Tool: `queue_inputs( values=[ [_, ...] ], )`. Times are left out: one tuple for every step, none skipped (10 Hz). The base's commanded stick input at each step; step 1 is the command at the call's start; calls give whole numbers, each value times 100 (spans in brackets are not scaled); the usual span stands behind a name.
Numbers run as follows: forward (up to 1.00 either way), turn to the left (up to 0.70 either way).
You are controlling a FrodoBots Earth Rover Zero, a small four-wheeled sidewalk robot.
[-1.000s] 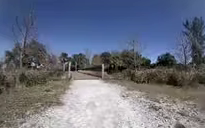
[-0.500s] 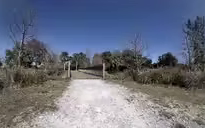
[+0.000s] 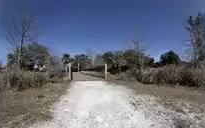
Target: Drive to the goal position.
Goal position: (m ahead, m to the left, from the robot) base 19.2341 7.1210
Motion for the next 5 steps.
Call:
queue_inputs(
  values=[
    [50,0],
    [50,0],
    [50,0],
    [50,0],
    [50,0]
  ],
)
